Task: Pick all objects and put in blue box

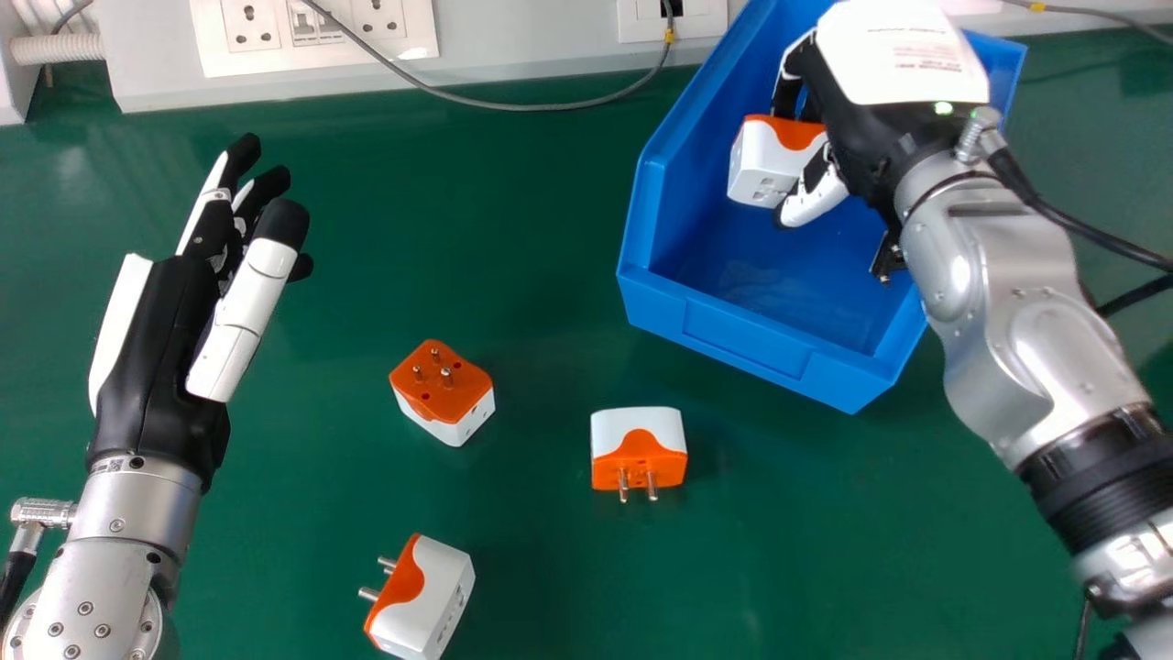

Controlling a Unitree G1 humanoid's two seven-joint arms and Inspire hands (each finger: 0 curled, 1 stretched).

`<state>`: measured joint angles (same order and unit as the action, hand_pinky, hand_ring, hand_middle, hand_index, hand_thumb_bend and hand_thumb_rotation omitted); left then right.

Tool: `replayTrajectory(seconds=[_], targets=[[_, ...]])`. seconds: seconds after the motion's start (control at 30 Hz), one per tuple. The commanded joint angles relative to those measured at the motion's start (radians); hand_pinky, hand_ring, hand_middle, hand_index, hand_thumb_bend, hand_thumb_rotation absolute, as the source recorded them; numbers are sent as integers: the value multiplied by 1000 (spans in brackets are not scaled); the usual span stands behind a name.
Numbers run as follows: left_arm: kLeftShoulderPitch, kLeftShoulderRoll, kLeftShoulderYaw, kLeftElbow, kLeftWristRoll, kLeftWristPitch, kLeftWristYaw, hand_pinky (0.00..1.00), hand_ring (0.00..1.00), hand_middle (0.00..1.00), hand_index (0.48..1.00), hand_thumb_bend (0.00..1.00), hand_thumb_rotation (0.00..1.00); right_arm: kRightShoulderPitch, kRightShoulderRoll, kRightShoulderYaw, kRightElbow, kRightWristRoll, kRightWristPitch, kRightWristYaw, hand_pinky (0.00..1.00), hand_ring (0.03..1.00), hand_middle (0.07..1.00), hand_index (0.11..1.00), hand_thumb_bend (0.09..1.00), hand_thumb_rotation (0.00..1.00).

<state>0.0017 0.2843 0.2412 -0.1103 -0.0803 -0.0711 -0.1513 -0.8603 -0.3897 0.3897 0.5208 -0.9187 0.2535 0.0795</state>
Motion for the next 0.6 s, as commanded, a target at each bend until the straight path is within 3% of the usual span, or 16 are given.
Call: replayTrajectory(seconds=[0.0, 0.33, 0.57], targets=[[8, 0, 2, -36, -1, 2, 4, 814, 920, 936, 964, 826, 888, -73, 6, 7, 22, -19, 12, -41, 351, 425, 515, 514, 495, 0], [13, -8, -5, -54, 1, 14, 9, 813, 918, 934, 963, 831, 887, -146, 60, 30, 223, 19, 35, -142, 348, 424, 510, 531, 495, 0], [22, -16, -16, -77, 13, 22, 16, 810, 917, 933, 963, 812, 886, -179, 85, 32, 314, 53, 41, -181, 355, 426, 503, 521, 496, 0]])
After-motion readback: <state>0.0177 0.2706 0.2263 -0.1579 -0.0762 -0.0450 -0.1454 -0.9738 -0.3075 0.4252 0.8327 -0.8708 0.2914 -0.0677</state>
